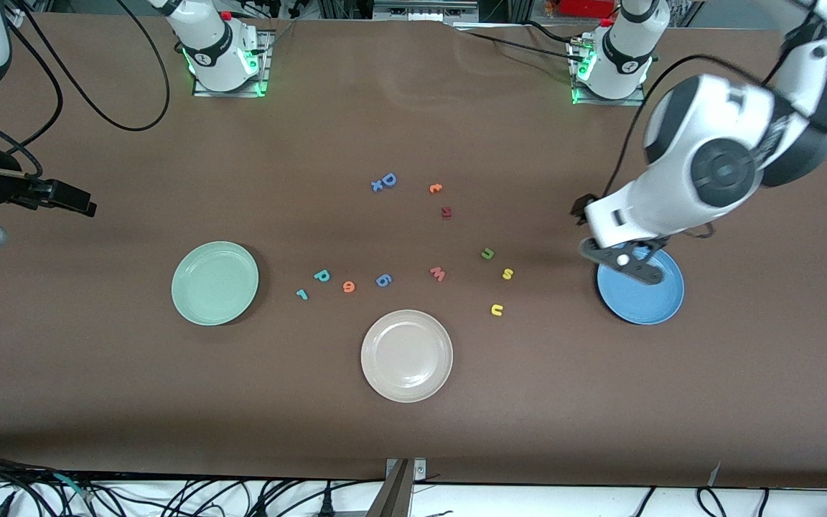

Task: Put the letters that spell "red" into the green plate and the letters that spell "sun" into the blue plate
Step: 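Reach the yellow U with the left gripper while the right gripper approaches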

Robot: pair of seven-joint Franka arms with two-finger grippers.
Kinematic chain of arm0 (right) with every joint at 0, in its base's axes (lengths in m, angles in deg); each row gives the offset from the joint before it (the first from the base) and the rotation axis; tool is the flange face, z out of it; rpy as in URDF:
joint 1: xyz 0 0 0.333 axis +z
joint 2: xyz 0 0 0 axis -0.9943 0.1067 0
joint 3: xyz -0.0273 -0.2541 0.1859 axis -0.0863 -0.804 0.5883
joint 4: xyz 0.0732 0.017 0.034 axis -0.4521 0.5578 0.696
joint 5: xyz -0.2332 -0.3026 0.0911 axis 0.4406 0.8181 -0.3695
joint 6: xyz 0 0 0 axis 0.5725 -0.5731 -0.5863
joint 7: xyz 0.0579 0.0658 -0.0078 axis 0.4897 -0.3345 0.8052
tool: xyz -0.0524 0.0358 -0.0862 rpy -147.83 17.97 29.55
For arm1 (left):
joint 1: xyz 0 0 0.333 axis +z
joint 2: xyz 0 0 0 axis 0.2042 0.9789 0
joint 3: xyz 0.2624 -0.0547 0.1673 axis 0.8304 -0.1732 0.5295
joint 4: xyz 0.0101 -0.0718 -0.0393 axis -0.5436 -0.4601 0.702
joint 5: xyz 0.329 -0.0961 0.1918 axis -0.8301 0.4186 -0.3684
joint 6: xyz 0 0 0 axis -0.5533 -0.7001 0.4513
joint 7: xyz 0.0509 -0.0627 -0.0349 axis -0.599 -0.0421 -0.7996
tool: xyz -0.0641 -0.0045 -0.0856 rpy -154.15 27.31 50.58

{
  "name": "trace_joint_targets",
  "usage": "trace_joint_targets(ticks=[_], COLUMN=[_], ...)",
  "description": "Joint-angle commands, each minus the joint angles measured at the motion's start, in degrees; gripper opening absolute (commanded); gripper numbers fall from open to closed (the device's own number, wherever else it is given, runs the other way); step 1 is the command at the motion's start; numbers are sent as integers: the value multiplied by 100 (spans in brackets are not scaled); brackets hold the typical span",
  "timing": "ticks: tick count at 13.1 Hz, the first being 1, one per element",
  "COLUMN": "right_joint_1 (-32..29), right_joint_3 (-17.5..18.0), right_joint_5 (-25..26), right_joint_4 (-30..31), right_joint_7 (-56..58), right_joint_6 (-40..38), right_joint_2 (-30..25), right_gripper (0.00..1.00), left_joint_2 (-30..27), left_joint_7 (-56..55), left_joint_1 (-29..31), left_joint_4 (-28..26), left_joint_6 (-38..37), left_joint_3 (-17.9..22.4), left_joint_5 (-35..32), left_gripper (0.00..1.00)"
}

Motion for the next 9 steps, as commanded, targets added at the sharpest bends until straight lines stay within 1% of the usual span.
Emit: trace_joint_targets(ticks=[1, 4, 6, 7, 8, 9], right_joint_1=[77, 349, 612, 736, 893, 991], right_joint_3=[74, 75, 75, 75, 75, 75], right_joint_5=[-110, -110, -110, -110, -153, -380], right_joint_4=[-129, -129, -129, -129, -129, -129], right_joint_7=[-107, -501, -800, -906, -1003, -1082], right_joint_6=[-48, 101, 355, 505, 645, 742], right_joint_2=[116, 265, 484, 633, 791, 949], right_gripper=[100, 100, 100, 100, 100, 100], left_joint_2=[703, 1319, 1784, 2013, 2189, 2321], left_joint_7=[-87, -78, -95, -174, -592, -945], left_joint_1=[-178, -248, -292, -475, -651, -731], left_joint_4=[223, 240, 372, 442, 512, 600], left_joint_6=[832, 1843, 2424, 2696, 2917, 3006], left_joint_3=[50, 50, 41, 32, 32, 41], left_joint_5=[25, 25, 25, 34, 16, -19], left_gripper=[100, 100, 100, 100, 100, 100])
